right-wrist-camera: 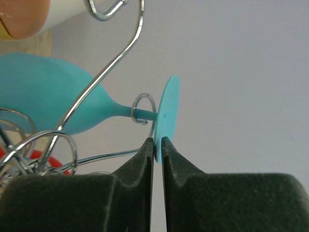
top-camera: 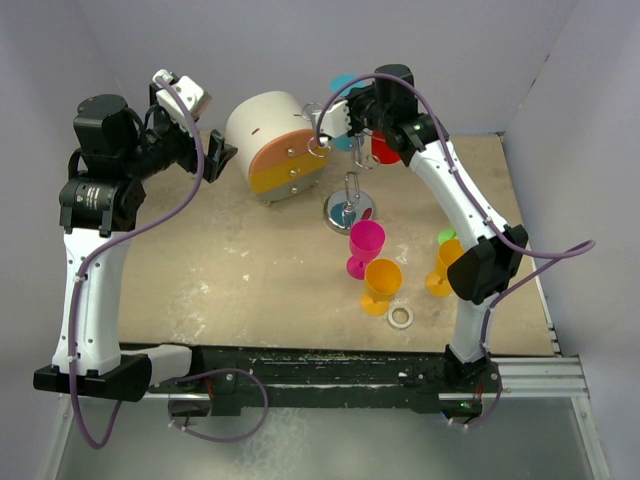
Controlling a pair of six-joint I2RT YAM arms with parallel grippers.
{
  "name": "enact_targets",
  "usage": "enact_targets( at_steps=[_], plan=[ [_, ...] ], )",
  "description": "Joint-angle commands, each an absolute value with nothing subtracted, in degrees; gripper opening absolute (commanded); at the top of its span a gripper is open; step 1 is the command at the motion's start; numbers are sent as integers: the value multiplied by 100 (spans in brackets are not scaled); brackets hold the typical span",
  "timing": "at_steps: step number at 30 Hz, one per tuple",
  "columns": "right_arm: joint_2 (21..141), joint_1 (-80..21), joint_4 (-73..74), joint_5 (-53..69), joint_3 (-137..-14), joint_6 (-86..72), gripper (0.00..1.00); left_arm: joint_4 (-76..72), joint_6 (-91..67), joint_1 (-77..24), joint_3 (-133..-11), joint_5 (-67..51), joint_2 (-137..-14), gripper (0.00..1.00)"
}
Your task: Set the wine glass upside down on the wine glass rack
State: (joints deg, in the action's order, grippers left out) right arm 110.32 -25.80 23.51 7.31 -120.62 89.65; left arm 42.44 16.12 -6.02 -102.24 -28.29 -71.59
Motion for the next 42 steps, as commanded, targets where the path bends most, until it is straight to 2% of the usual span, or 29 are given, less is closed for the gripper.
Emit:
enact_targets(
  at_steps=[1, 14, 19, 25, 28, 32, 36, 42],
  plan=[
    [11096, -2553, 2479, 860, -12019, 9002, 18, 3973, 1706, -554, -10284, -2839, -7191, 99],
    [11018, -2522, 2420, 861, -11998, 8934, 36, 3970, 1705, -519, -10284, -2848, -7225, 99],
    [10961, -2522, 2499, 905, -12034, 8902, 48, 3964, 1723, -519, -10279, -2839, -7233, 99],
    [10955, -2522, 2549, 984, -12099, 8802, 53, 3971, 1749, -510, -10268, -2830, -7200, 99],
    [10983, -2523, 2523, 961, -12144, 8759, 61, 3973, 1752, -510, -10252, -2829, -7190, 99],
    [10986, -2522, 2529, 904, -12188, 8755, 67, 3973, 1749, -510, -10247, -2839, -7184, 99],
    [11004, -2522, 2696, 848, -12261, 8682, 83, 3970, 1758, -510, -10247, -2847, -7190, 99],
    [10999, -2509, 2953, 993, -12350, 8346, 85, 3968, 1762, -510, -10226, -2856, -7193, 99]
  ],
)
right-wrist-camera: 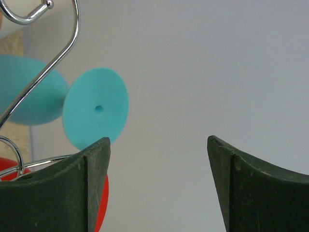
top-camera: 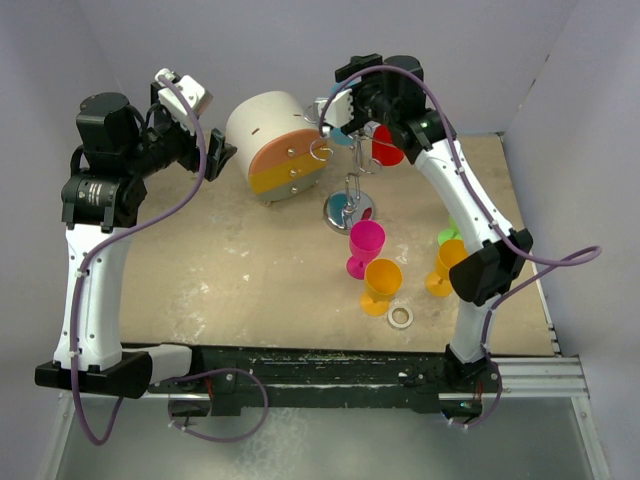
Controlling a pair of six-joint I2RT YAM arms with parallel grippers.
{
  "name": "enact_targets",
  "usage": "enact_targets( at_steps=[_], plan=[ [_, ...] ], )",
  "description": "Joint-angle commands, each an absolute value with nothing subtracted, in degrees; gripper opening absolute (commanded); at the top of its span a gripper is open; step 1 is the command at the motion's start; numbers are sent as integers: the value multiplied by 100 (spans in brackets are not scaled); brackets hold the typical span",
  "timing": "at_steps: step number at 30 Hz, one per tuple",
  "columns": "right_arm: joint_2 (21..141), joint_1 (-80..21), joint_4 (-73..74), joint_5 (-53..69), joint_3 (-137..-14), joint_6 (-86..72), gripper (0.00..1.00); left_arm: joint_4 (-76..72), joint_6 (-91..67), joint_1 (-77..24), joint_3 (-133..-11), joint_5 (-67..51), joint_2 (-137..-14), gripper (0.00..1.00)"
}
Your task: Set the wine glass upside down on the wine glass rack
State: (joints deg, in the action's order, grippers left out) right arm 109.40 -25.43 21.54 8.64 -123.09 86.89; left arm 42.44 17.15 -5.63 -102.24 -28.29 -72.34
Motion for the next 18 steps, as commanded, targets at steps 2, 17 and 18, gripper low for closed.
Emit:
enact_targets(
  at_steps=[2, 17, 18],
  plan=[
    [11006, -2497, 2970, 985, -12360, 8270, 85, 3965, 1767, -510, -10219, -2854, -7188, 99],
    [11190, -2381, 2238, 514, -12514, 7089, 81, 3978, 1797, -510, -10173, -2855, -7163, 99],
    [11184, -2382, 2176, 469, -12457, 7052, 81, 3981, 1801, -510, -10177, -2850, -7172, 99]
  ],
)
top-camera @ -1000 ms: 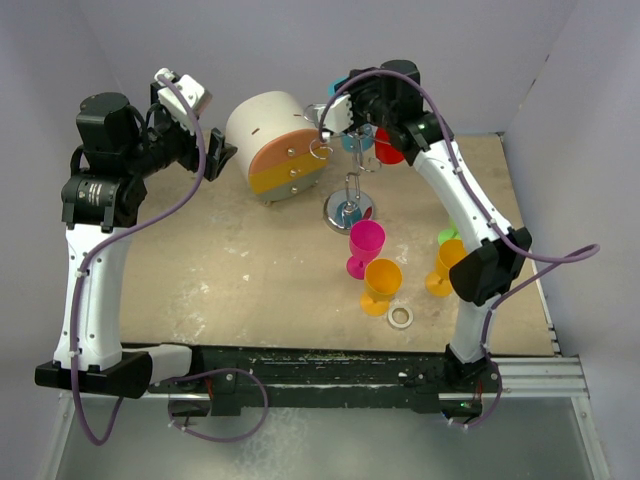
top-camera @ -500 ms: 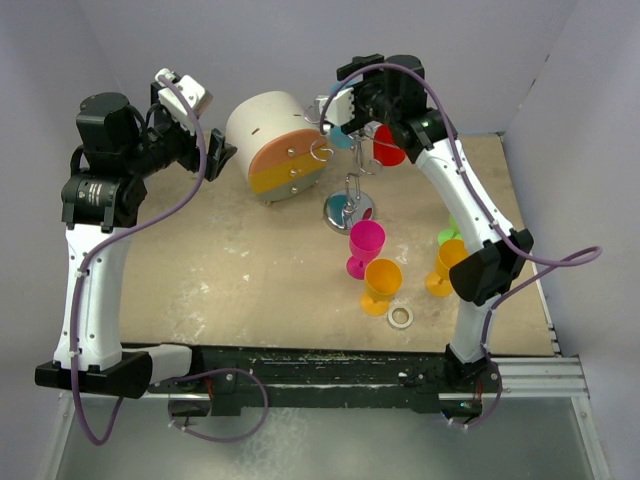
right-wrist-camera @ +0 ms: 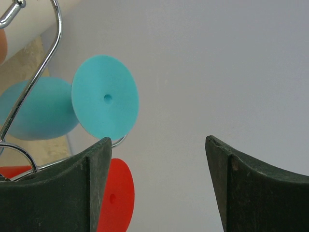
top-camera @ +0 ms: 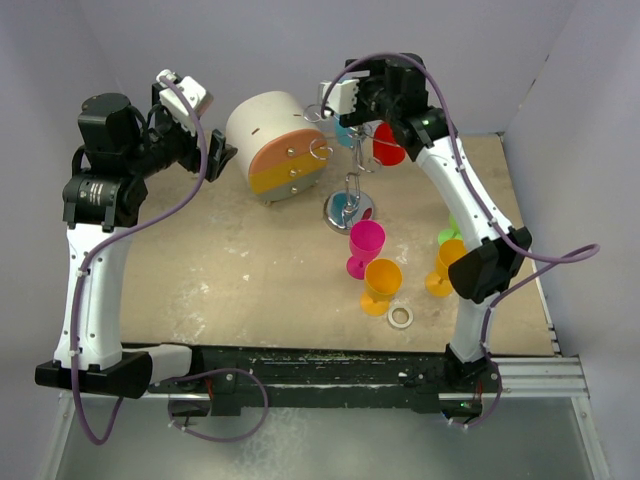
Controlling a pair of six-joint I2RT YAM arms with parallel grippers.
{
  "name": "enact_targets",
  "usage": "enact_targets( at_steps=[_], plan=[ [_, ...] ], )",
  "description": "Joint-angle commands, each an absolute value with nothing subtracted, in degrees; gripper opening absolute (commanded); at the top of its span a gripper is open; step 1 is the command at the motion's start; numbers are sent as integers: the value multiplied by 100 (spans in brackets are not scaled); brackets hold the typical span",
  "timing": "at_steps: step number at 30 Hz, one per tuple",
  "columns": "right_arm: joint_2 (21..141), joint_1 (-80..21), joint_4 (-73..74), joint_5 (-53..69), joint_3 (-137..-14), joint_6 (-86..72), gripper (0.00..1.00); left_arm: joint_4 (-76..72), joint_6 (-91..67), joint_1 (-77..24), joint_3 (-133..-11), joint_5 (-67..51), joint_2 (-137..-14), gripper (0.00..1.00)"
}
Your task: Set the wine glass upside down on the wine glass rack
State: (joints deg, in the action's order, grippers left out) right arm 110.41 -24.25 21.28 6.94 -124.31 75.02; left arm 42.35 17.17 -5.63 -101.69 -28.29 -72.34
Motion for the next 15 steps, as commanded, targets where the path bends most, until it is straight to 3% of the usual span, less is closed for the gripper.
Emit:
enact_targets(
  at_steps=[1, 15],
  plan=[
    [11177, -2382, 2144, 463, -12444, 7016, 81, 3980, 1804, -510, -10173, -2856, -7167, 99],
    [11203, -2377, 1510, -23, -12489, 6087, 75, 3997, 1823, -501, -10196, -2852, -7191, 99]
  ],
)
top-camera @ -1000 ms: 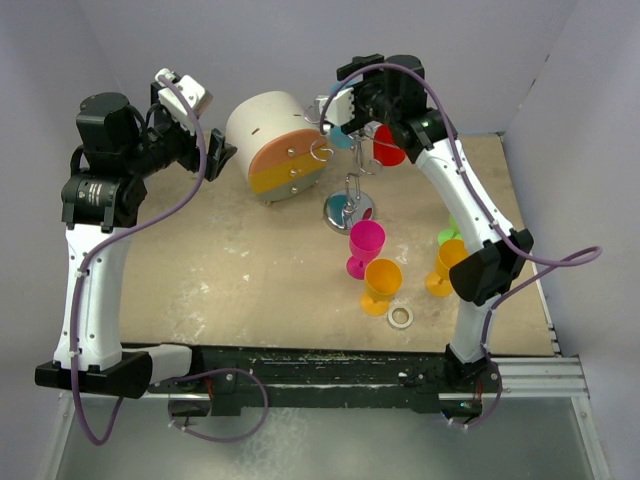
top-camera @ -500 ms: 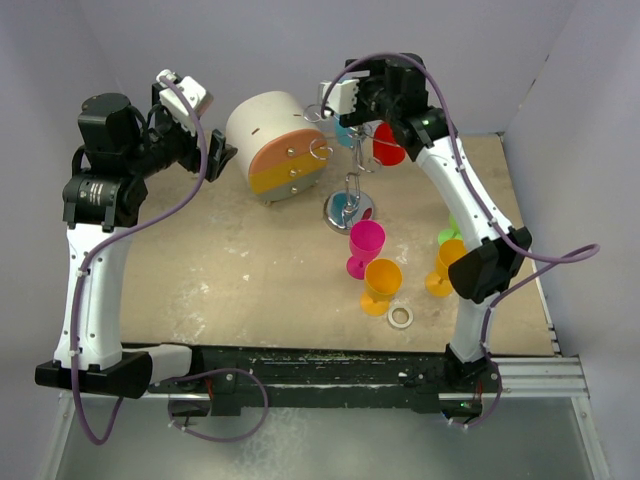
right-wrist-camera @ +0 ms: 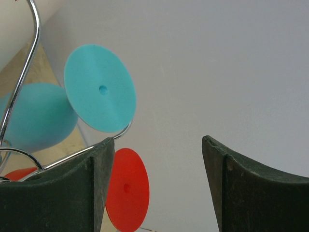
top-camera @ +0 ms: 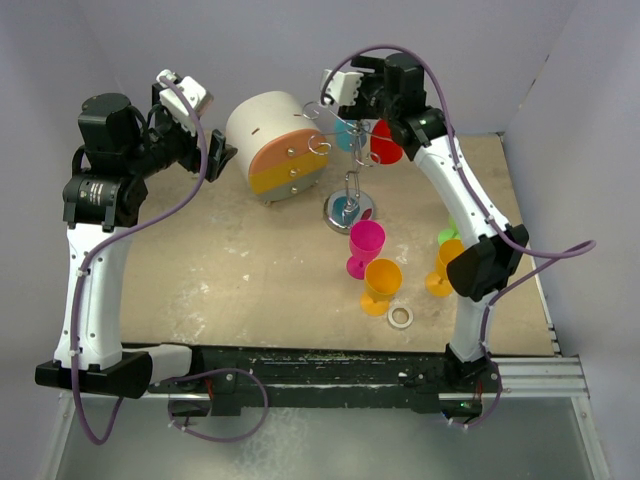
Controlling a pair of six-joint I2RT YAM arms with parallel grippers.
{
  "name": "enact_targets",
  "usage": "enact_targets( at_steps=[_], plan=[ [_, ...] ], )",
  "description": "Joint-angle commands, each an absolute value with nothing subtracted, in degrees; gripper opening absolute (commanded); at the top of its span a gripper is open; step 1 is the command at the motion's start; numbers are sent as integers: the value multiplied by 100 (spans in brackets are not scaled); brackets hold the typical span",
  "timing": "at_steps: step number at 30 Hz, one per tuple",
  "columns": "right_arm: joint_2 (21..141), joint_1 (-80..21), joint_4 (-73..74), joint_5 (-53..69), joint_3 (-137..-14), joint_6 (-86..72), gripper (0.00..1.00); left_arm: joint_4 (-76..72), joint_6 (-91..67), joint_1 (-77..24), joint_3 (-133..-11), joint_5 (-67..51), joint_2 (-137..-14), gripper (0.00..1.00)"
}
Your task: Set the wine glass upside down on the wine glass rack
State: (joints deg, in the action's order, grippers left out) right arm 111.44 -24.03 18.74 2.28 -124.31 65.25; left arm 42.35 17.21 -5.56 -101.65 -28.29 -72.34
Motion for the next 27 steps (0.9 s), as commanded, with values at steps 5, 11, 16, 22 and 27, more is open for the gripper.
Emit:
enact_targets(
  at_steps=[5, 11, 16, 22, 27],
  plan=[
    [11108, -2382, 1452, -34, -12497, 5996, 73, 4009, 1854, -501, -10193, -2837, -7193, 99],
    [11069, -2377, 1525, -191, -12676, 5803, 72, 4027, 1863, -501, -10191, -2837, -7189, 99],
    [11148, -2374, 1604, -446, -12811, 5605, 73, 4034, 1864, -498, -10187, -2843, -7164, 99],
    [11067, -2373, 1705, -286, -12840, 5146, 75, 4034, 1863, -495, -10177, -2877, -7155, 99],
    [11006, -2348, 1582, -425, -12756, 5058, 75, 4020, 1859, -493, -10147, -2890, -7156, 99]
  ],
)
